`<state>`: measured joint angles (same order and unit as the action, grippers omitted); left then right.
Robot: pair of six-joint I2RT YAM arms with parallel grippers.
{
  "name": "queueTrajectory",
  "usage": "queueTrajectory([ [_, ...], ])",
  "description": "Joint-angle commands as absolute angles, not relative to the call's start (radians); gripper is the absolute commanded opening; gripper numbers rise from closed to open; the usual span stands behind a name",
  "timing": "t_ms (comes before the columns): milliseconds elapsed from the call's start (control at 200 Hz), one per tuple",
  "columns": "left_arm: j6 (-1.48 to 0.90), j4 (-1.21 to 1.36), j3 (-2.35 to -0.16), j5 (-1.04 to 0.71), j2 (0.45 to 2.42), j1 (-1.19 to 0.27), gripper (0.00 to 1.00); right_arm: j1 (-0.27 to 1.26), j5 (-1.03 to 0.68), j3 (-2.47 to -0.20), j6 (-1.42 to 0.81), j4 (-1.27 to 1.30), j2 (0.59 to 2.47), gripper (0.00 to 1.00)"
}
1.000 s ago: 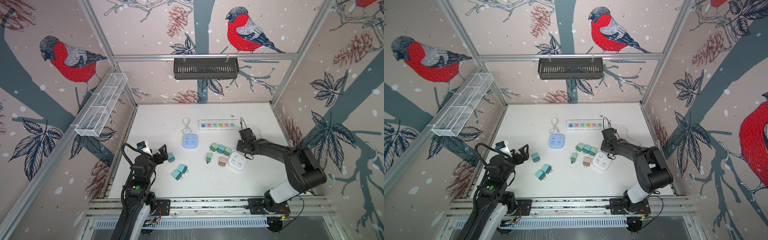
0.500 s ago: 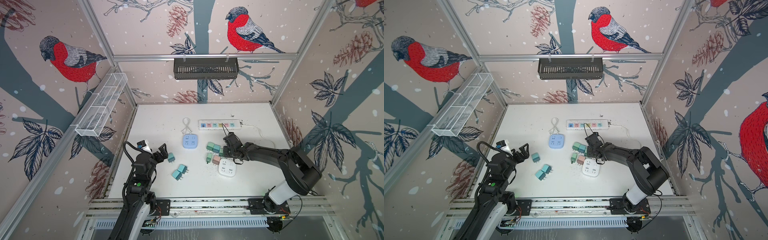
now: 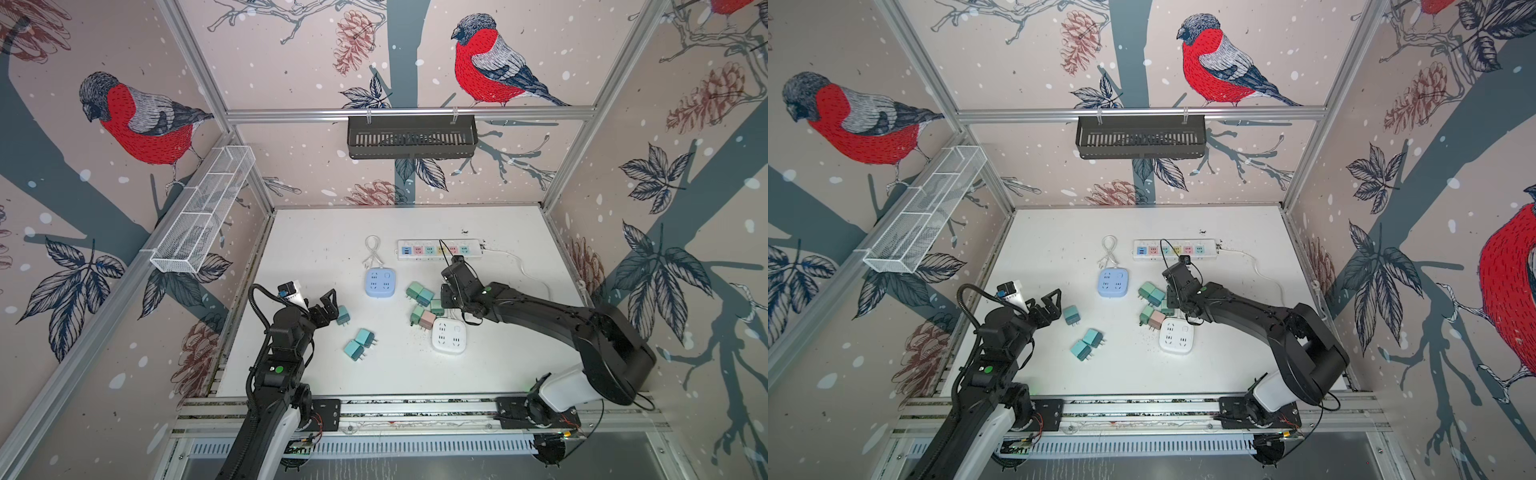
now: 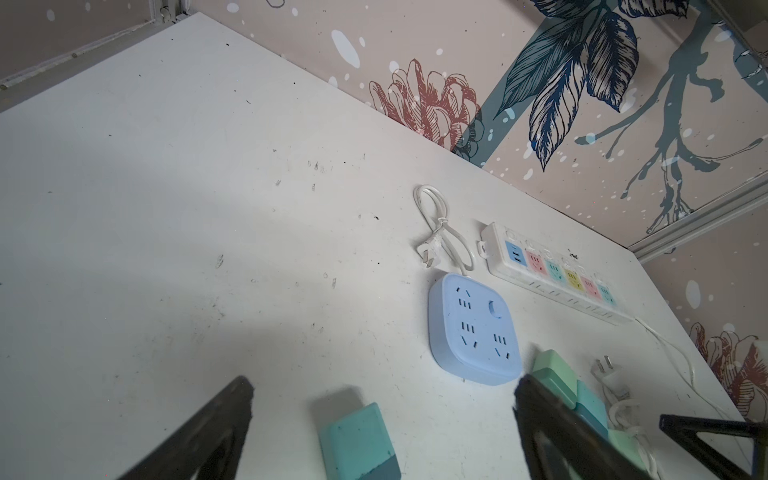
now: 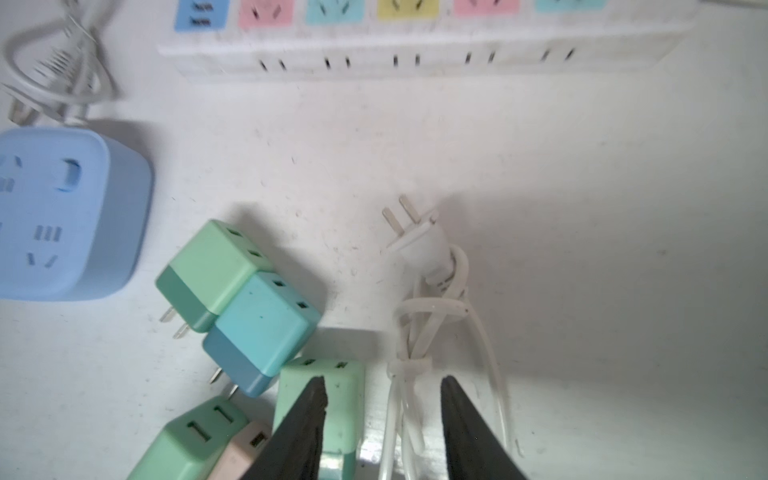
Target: Insert the plug
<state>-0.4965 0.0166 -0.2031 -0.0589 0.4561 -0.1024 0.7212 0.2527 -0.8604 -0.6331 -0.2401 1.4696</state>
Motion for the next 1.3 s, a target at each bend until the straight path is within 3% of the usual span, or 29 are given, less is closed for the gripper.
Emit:
queueTrajectory([
  [0,-0.492,0.059,-0.192,-0.061,0.424,-0.103,0.98,0.731,0.309,-0.881,-0.660,-0.308,1.395,0.53],
  [200,-0.490,0.052,-0.180,-0.048,0.383,-0.104,0.98,0.816,0.379,-0.863,-0.716,-0.375,1.209,0.58],
  [445,-0.494,0.051,-0.180,-0.037,0.388,-0.103,0.98,1.069,0.424,-0.774,-0.797,-0.295,1.095,0.58],
  [695,-0.495,0.057,-0.181,-0.043,0.396,-0.104,0.98,1.209,0.445,-0.842,-0.878,-0.304,1.323,0.47],
  [976,-0.495,0.053,-0.180,-0.046,0.394,-0.104,0.98,1.198,0.445,-0.888,-0.925,-0.289,1.540,0.27],
  [1296,-0.495,0.049,-0.178,-0.043,0.386,-0.104,0.97,1.187,0.405,-0.848,-0.949,-0.253,1.597,0.25],
])
